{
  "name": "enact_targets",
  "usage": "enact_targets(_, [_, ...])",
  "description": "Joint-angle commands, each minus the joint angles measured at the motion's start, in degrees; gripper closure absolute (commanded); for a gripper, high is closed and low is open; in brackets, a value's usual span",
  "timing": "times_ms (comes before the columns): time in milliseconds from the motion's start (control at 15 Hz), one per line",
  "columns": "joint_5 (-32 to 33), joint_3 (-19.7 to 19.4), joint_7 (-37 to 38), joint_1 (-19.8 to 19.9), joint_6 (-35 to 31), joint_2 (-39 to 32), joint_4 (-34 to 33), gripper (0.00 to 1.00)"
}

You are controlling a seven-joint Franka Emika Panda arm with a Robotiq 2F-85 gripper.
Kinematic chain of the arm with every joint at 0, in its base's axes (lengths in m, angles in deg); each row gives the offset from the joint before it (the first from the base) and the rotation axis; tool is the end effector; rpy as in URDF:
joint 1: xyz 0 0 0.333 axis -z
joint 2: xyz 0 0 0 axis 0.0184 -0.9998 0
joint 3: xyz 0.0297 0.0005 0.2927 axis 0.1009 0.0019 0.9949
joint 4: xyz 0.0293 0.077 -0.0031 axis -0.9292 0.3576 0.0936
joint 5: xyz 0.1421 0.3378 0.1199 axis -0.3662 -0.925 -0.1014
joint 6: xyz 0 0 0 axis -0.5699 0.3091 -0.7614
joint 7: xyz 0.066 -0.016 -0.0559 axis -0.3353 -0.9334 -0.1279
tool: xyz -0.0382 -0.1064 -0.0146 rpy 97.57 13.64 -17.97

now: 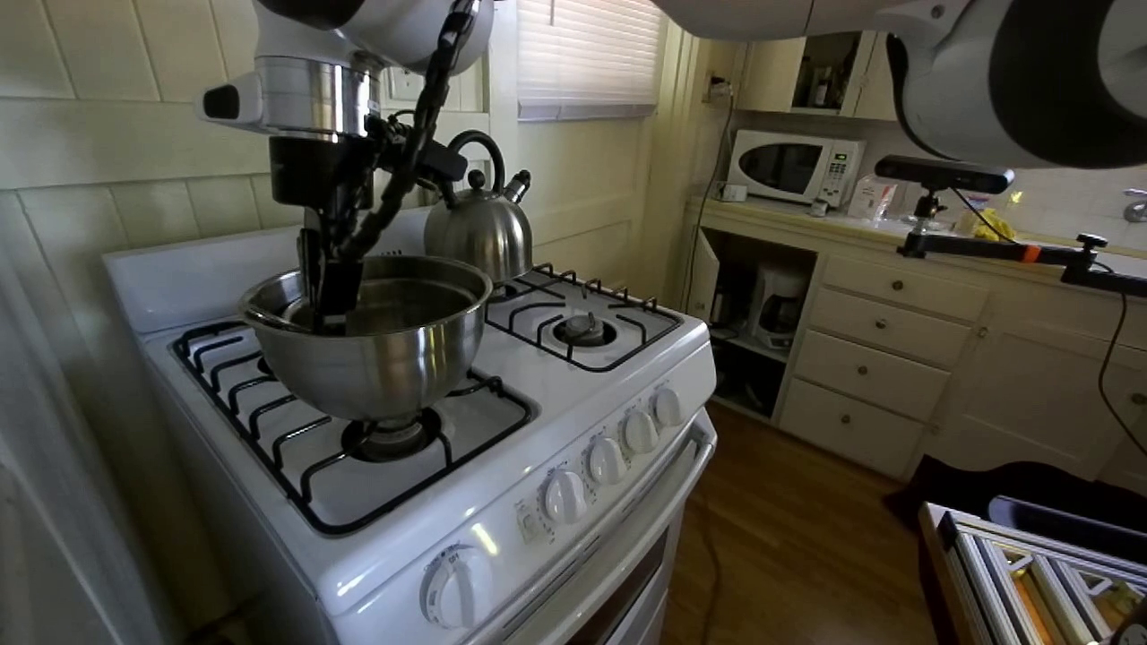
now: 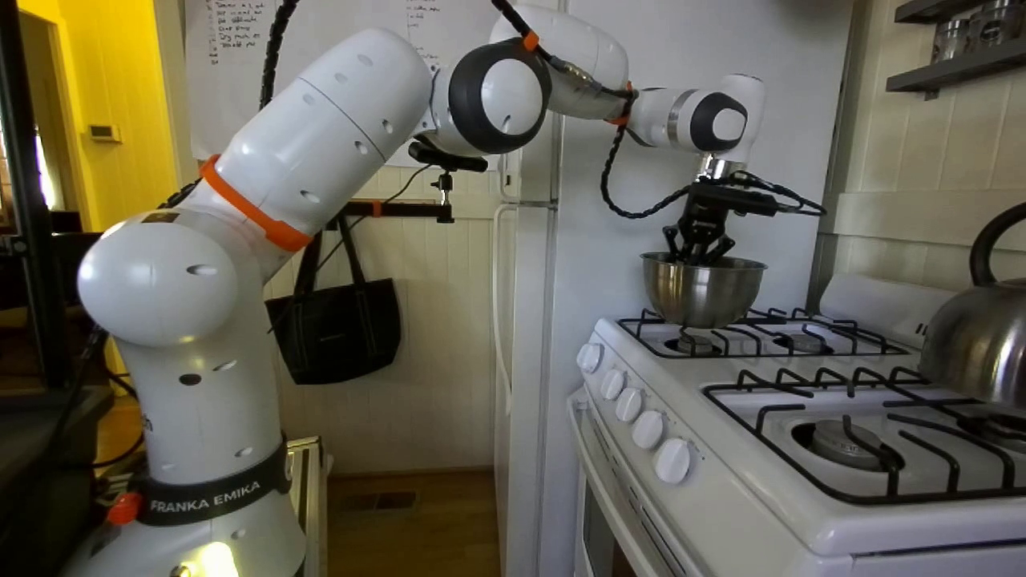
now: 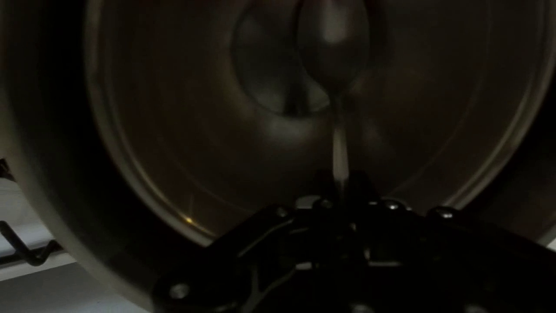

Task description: Move the silver kettle to the back right plate of the stove then move the silver bowl forwards and remove the silver spoon from the bowl.

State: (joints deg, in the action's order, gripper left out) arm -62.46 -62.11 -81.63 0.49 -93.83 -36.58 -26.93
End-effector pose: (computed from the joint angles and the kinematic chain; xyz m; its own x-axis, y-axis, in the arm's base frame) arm 0.7255 0.0697 0.4156 0.5078 0.8490 0.1463 0.8608 -0.4933 -0.1250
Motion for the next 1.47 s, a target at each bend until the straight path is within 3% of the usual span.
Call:
enact_targets(0, [2.03, -0.68, -0.08, -0.97, 0.83, 0.81, -0.89, 0.96])
enact_targets(467, [0.30, 0.14, -2.42, 1.70, -0.74, 8.02, 2.41, 0.96])
enact_targets(800, [-7.56, 1.77, -3.56, 6.24, -6.72, 11.96, 4.10, 0.96])
enact_targets(1067, [-10.59, -0.63, 1.36, 9.19, -11.09, 14.27, 6.14, 0.96])
enact_targets(1400, [-7.91, -4.52, 7.53, 11.80, -11.79, 16.85, 10.02, 0.96])
